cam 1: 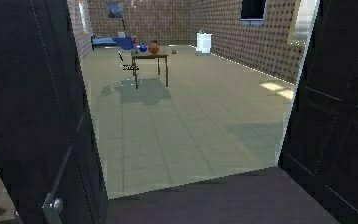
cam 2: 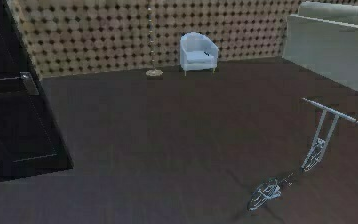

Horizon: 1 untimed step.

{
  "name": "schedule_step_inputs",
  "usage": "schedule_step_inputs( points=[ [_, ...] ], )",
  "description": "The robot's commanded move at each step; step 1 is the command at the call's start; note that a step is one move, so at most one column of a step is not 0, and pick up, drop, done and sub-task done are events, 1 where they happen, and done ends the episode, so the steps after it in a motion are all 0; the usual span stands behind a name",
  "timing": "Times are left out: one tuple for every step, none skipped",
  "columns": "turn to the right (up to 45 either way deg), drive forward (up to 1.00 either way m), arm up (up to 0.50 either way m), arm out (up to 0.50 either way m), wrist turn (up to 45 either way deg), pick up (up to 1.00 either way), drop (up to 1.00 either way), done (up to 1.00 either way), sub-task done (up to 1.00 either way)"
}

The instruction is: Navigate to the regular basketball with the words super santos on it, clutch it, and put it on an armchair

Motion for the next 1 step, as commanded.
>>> schedule_step_inputs(
  points=[
    [27.0, 0.00, 0.00, 0.00, 0.0, 0.00, 0.00, 0.00, 0.00]
  ],
)
